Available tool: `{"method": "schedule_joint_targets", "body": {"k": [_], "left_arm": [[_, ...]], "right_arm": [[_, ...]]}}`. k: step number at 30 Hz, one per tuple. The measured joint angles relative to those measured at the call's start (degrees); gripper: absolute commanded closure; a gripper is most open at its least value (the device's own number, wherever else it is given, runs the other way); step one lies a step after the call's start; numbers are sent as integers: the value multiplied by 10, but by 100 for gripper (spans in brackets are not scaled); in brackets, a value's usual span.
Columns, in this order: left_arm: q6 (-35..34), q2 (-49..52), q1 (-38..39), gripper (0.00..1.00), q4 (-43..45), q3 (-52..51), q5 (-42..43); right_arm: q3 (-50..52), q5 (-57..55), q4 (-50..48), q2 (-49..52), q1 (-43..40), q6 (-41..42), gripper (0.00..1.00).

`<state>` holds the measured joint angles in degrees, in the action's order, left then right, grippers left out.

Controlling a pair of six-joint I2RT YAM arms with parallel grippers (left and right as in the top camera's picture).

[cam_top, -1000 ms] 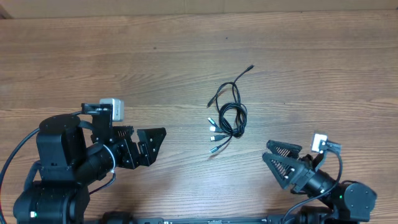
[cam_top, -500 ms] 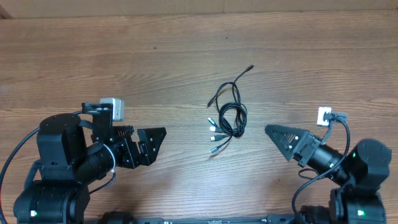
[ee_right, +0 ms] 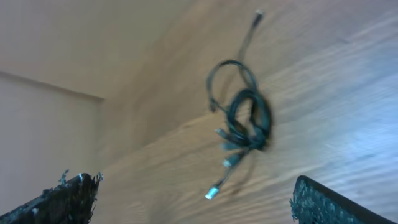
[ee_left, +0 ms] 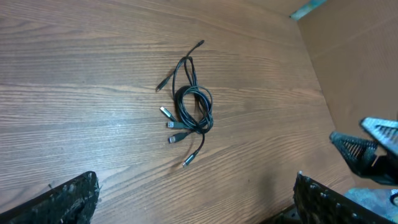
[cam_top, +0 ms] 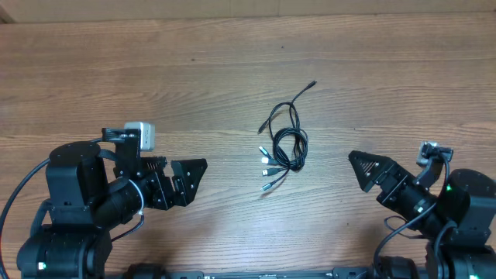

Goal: Untangle cables
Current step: 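Raise and swing the right gripper toward the black cable bundle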

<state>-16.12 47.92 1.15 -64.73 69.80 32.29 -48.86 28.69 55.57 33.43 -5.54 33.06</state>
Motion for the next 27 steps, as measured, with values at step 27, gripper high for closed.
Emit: {"method": "schedule_joint_targets", "body": {"k": [27], "left_arm": [[0,1,0,0,0,0,0]], "right_arm": [[-56,-42,-148,466,125,-43,8]]}}
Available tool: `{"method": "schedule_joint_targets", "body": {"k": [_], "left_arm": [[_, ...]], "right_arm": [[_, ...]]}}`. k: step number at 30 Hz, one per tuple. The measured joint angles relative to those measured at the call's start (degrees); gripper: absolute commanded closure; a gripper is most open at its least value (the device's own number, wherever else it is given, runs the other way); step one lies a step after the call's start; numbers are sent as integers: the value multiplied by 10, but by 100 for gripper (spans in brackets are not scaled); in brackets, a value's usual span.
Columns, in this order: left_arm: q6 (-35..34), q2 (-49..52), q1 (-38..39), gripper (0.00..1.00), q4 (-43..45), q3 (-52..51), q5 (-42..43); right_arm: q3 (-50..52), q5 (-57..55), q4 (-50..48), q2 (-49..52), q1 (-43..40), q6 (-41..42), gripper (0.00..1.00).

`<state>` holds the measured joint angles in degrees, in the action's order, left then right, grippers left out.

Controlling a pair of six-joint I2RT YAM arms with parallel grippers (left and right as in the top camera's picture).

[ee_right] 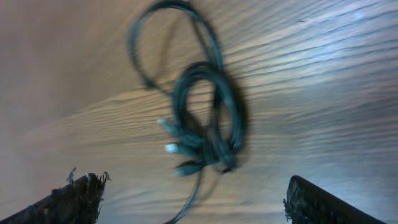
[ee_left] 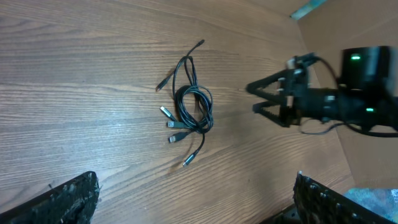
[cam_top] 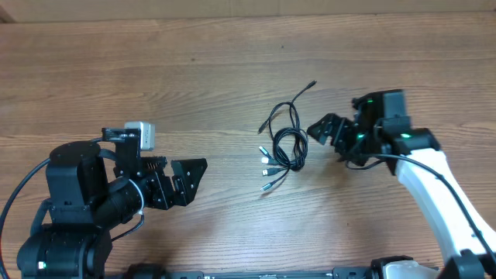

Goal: Untangle cables
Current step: 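Raise and swing the right gripper toward the black cable bundle, then lower the right gripper onto the cable loops and grasp them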

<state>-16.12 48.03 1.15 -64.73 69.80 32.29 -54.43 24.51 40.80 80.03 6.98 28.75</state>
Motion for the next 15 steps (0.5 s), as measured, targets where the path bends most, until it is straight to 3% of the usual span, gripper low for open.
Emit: {"method": "schedule_joint_targets", "body": {"k": [3,7,15], "left_arm": [[0,0,0,1,0,0,0],[0,0,0,0,0,0,0],[0,0,0,1,0,0,0]], "right_arm": [[0,-59,-11,27,26,-1,9],[0,-106,-41,58,51,0,23],[0,-142,-108,115,82,-1,40]]}}
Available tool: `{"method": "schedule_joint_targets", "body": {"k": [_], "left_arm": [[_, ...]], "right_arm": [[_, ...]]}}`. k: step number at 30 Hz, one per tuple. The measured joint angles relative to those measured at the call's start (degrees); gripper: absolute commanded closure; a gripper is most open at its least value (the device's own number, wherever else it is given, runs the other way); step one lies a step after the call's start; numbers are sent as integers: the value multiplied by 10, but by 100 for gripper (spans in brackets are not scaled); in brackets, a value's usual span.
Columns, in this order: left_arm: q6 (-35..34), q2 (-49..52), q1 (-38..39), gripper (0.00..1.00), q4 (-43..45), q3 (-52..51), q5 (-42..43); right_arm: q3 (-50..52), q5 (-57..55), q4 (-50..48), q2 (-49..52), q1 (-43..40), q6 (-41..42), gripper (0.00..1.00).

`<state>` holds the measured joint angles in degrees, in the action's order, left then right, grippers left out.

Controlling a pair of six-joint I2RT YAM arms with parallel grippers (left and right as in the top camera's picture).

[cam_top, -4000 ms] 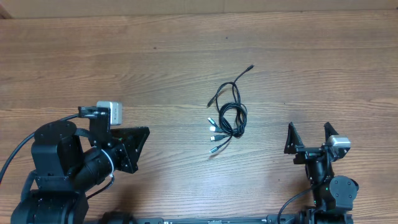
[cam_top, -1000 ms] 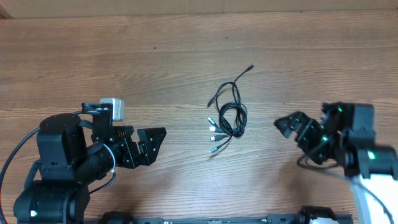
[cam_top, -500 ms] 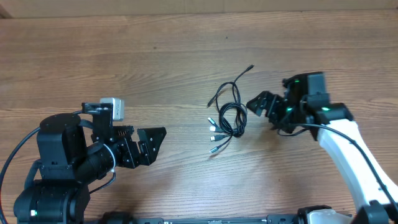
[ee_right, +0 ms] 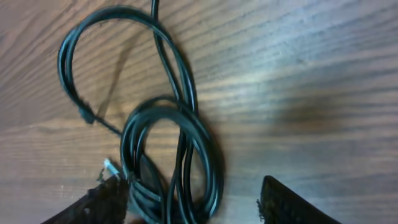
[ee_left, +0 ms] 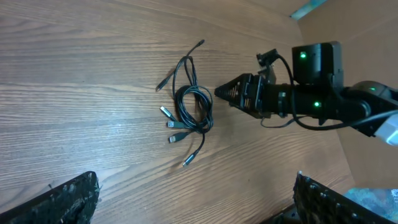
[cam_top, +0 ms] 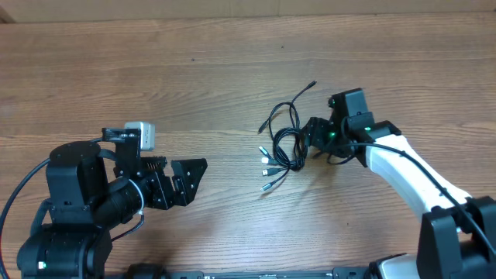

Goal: Untangle cables
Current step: 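Lower the right gripper onto the cable loops and grasp them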

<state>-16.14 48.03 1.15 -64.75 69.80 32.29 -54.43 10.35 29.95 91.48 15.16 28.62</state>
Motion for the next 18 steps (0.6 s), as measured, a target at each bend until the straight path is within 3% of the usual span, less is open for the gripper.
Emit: {"method": "schedule_joint_targets", "body": {"k": [8,13,18], "left_arm": [[0,0,0,0,0,0,0],[0,0,0,0,0,0,0],[0,0,0,0,0,0,0]], "right_arm": [[0,-31,-20,37,3,-1,44],[0,-34,-34,54,3,15,56],[0,-36,-35,76,3,33,59]]}}
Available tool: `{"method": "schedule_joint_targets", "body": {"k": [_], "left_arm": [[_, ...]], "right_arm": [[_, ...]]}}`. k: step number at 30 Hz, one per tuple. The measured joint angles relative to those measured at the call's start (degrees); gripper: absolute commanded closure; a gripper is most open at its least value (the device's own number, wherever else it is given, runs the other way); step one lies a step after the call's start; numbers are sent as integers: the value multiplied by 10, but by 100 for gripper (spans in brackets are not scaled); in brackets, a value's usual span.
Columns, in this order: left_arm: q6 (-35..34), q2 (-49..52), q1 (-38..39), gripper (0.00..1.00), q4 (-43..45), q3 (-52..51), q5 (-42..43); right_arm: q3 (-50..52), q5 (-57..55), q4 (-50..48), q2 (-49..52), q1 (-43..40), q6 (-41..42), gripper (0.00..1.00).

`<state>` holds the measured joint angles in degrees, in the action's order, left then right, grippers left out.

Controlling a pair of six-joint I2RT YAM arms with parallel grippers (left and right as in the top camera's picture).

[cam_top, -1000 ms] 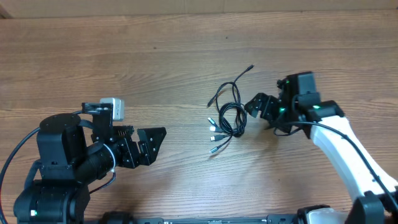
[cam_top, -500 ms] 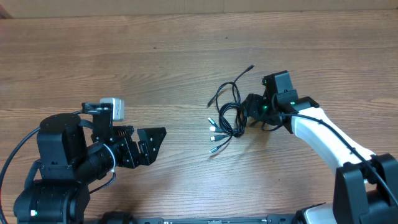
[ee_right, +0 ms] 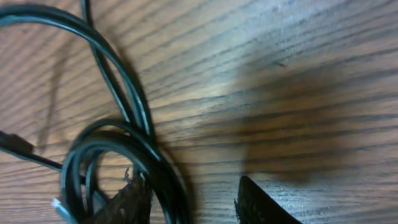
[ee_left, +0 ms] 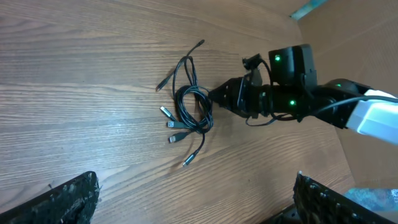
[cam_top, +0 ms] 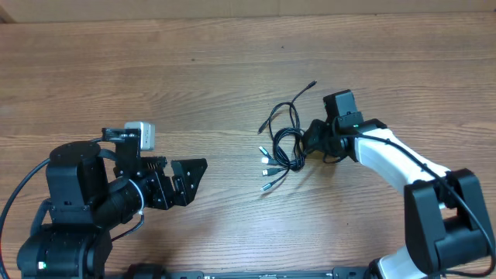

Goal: Untangle cables
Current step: 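Lower the right gripper onto the cable loops and grasp them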

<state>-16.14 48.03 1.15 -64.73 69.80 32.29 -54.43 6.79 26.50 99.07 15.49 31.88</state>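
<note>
A tangle of thin black cables [cam_top: 284,144] lies mid-table, a coiled loop with several silver plug ends fanning out at its lower left. The left wrist view shows the same cables [ee_left: 189,106]. My right gripper [cam_top: 309,139] is low at the coil's right edge, open. In its wrist view, the coil's black strands [ee_right: 163,180] run between the fingers, close to the left finger [ee_right: 134,199]. My left gripper [cam_top: 194,180] is open and empty well to the left of the cables, and its wide-apart fingers frame the left wrist view [ee_left: 196,182].
The wooden tabletop [cam_top: 232,70] carries nothing else in view. A cardboard wall [ee_left: 360,43] stands past the table's far right in the left wrist view. The right arm's white link [cam_top: 395,163] stretches from the lower right towards the cables.
The right gripper has come slightly closer and lower onto the coil's right edge, its fingers now narrower with strands between them. The left arm and the cables have not moved.
The right gripper first stood back at the front right, far from the cables. It was then just to the right of the tangle, then close against the coil, and now straddles its right-hand strands. The left gripper stayed open in place throughout.
</note>
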Motion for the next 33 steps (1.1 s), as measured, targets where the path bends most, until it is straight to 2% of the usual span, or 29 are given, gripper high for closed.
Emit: {"method": "schedule_joint_targets", "body": {"k": [13,23,28,30,33], "left_arm": [[0,0,0,0,0,0,0],[0,0,0,0,0,0,0],[0,0,0,0,0,0,0],[0,0,0,0,0,0,0],[0,0,0,0,0,0,0]], "right_arm": [[0,20,1,4,3,9,60],[0,6,-8,18,42,10,64],[-10,-7,-11,37,44,13,82],[-11,-7,-11,39,44,13,94],[-13,3,-10,40,46,11,96]]}}
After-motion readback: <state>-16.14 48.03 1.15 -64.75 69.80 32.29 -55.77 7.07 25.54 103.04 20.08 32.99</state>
